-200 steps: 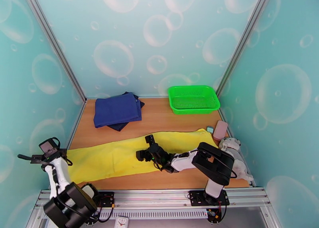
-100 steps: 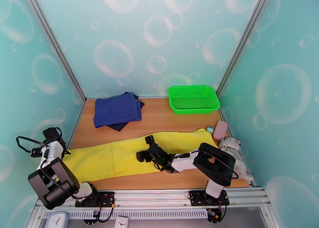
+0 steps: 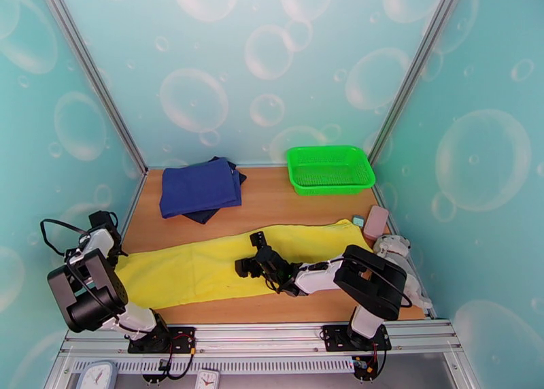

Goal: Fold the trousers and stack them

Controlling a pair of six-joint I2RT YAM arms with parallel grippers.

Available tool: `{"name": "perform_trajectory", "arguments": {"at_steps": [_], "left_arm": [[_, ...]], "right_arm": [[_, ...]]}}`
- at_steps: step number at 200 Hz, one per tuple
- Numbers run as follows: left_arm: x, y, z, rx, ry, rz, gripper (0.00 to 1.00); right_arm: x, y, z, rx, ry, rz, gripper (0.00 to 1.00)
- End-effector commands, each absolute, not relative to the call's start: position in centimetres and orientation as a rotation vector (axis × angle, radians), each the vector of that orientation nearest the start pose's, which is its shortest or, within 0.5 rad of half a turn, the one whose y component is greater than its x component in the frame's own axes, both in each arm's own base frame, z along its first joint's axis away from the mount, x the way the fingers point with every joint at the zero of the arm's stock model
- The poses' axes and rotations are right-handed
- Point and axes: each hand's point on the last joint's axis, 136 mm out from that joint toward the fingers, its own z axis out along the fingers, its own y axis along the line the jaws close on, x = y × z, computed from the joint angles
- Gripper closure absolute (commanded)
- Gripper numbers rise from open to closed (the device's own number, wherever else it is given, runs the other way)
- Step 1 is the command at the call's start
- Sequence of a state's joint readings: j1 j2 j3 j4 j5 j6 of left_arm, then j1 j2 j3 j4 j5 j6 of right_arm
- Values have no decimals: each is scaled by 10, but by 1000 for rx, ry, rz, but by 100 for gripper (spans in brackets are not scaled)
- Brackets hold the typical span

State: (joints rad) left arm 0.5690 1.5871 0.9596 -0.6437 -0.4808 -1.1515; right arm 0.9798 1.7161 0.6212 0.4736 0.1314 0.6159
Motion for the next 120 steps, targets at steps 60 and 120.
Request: {"name": "perform_trajectory", "arguments": {"at_steps": [60,120], "left_arm": [[239,248,45,-2123,1687,575,65],[243,249,35,-2120,1704,589,67]], "right_arm": [[245,322,3,-356,2393,657,7],[244,322,1,-361,2397,657,7]]}}
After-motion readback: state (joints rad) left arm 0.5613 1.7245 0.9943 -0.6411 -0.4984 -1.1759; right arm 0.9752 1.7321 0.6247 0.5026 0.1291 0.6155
